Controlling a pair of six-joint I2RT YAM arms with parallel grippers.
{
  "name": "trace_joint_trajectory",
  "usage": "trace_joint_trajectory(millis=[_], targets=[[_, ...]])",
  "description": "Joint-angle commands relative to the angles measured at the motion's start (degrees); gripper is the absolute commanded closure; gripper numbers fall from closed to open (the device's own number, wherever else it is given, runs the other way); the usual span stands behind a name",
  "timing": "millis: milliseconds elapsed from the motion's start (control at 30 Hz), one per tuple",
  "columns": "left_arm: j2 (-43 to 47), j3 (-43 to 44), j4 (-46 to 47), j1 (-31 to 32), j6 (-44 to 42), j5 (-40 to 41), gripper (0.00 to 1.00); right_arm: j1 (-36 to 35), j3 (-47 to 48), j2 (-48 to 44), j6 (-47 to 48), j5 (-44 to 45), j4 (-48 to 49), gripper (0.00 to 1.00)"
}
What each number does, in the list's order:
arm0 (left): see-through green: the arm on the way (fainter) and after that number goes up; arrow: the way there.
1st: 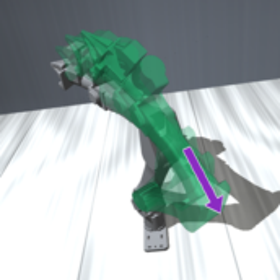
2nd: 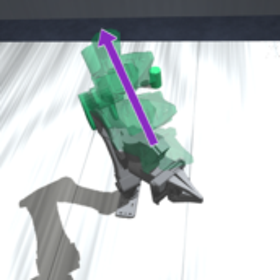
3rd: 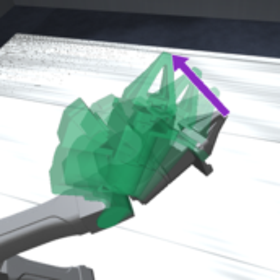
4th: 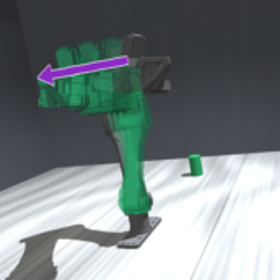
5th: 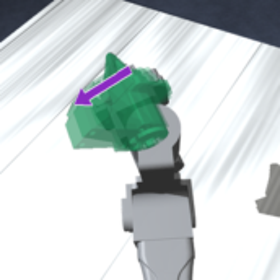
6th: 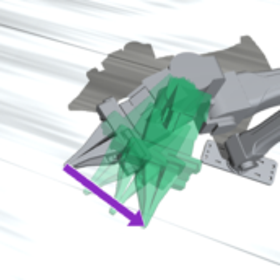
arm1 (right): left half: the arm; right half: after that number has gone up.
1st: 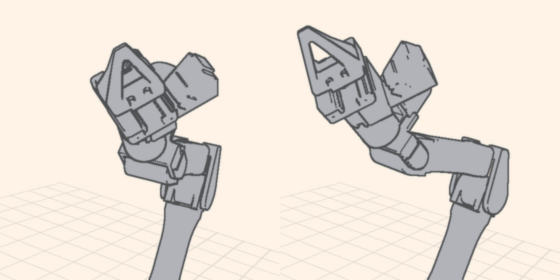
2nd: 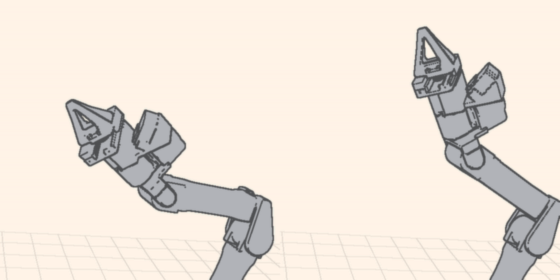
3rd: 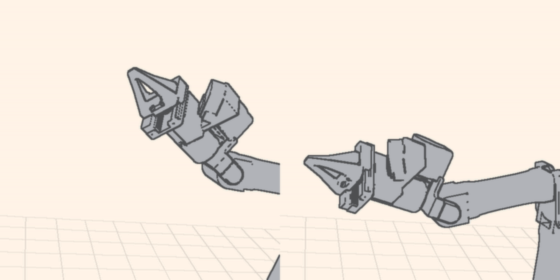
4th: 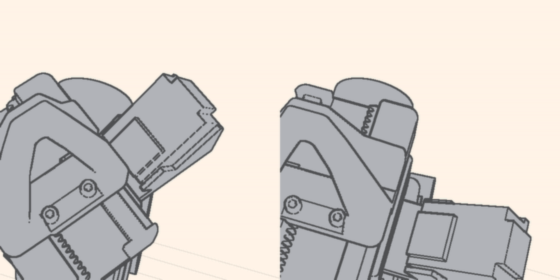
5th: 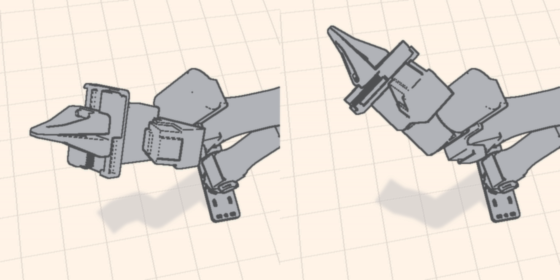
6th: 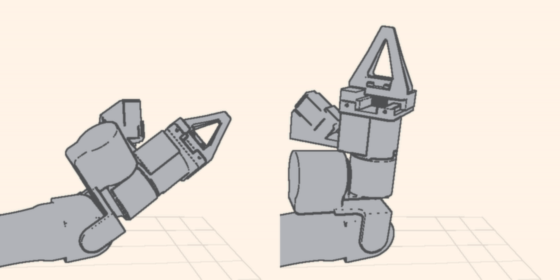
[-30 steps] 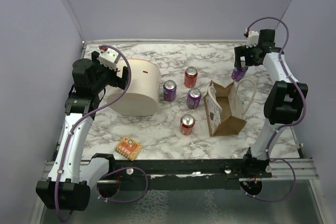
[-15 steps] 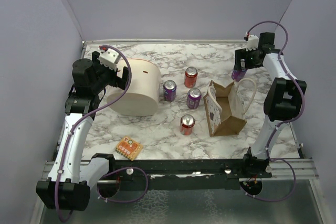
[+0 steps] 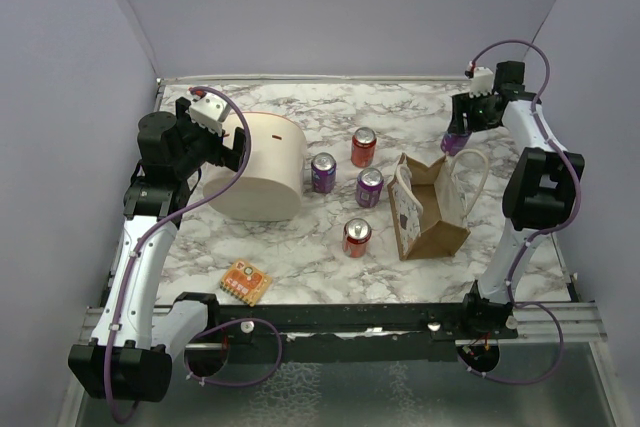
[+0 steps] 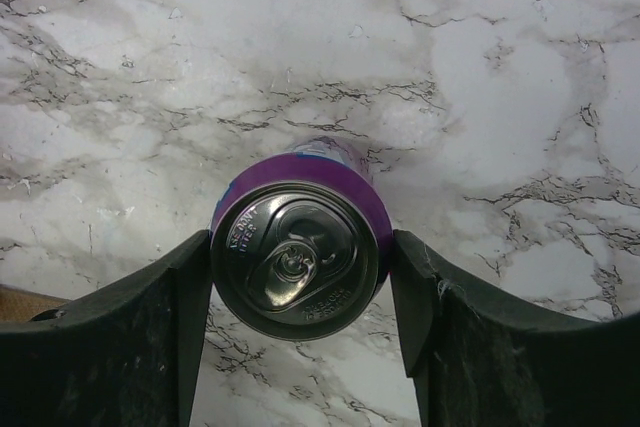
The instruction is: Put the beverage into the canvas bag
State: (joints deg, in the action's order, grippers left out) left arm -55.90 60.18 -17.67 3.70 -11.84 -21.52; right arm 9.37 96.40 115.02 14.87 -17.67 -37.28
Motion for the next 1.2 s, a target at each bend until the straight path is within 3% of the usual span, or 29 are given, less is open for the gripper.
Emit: trace_joint_trajectory(millis=[0, 300, 467, 933, 1033, 1167], targets=[[0.02, -0.14, 0.39, -0.45, -0.42, -1.7, 0.01, 0.39, 2.65, -1.75, 0.9, -3.11, -1.11, 0.58], [0.17, -0.18, 0.49, -0.45, -0.31, -2.27, 0.01, 0.39, 2.24, -7.76, 3.02, -4.3, -3.52, 0.81], [0.65, -0.41, 0.47, -0.45, -0.37, -2.4, 0.01, 0.39, -2.34, -9.61, 4.53, -3.01, -3.02, 0.85], [1.38, -0.97, 0.43, -0.45, -0.34, -2.74, 0.01, 0.39, -18.8, -19.52, 5.19, -1.14, 2.02, 0.85], [1.54, -1.19, 0.48, -0.46, -0.38, -2.91, 0.01, 0.39, -21.36, -21.35, 5.63, -0.56, 2.53, 0.81], [1.9, -1.3, 0.65, -0.41, -0.4, -3.15, 0.01, 0.39, -24.19, -22.81, 5.78, 0.28, 3.47, 0.69]])
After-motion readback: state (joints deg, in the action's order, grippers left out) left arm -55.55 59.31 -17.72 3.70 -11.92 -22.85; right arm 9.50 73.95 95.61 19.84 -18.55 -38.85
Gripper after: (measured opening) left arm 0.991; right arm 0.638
